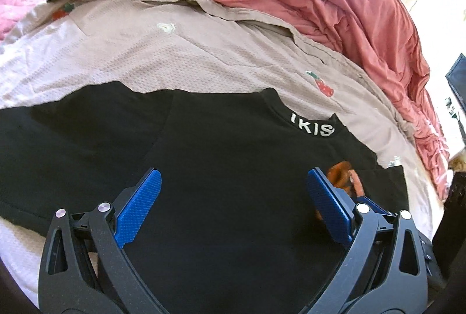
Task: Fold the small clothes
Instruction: 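Carry the held sleeve across the shirt body with the right tool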
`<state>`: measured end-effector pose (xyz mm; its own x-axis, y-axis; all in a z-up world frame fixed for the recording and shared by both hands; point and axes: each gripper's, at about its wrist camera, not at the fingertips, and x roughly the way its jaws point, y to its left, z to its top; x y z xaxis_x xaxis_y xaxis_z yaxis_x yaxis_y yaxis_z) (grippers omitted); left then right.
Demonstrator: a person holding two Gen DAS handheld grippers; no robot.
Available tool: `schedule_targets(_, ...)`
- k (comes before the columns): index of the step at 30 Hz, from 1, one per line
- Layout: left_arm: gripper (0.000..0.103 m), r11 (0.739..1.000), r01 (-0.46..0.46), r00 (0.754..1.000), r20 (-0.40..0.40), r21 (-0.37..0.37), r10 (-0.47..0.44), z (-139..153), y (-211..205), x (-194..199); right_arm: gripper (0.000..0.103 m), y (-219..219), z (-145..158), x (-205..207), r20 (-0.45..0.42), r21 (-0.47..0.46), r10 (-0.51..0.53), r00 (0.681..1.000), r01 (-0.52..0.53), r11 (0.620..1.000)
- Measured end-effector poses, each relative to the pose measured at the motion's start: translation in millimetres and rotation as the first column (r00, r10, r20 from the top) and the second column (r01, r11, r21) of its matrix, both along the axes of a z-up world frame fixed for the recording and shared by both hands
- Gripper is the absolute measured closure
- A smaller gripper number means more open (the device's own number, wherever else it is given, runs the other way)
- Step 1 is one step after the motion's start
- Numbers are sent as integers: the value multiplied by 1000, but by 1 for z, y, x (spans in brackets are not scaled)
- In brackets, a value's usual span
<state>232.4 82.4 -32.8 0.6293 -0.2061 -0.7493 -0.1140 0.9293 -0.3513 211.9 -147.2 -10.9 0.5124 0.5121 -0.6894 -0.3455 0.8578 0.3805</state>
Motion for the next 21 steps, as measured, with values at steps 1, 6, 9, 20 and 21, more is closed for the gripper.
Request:
schedule_targets(1, 10, 1000, 6, 1000, 0, -13, -6, -1, -1, 0, 51, -4, 5, -4, 11, 5, -1, 1000, 1, 1000)
schedule_targets(6, 30, 993, 86, 996, 2, -87, -86, -7, -19, 2, 51, -52, 21, -14, 37, 26, -116, 993, 115, 993)
schedule_targets(9, 39, 969, 171, 985, 6, -181, -172, -12, -39, 6, 51, -81, 23, -22, 49, 14, -193, 980, 192, 981)
schedule_targets(20, 31, 954, 279, 958, -43, -109, -285, -31, -118, 12, 51, -137, 8, -32, 17, 38, -322, 947, 321, 946)
schedule_targets(21, 34, 957, 279, 958, -43, -76, -283, -32, -124, 12, 51, -138, 7, -32, 17, 38, -326, 945, 325, 945)
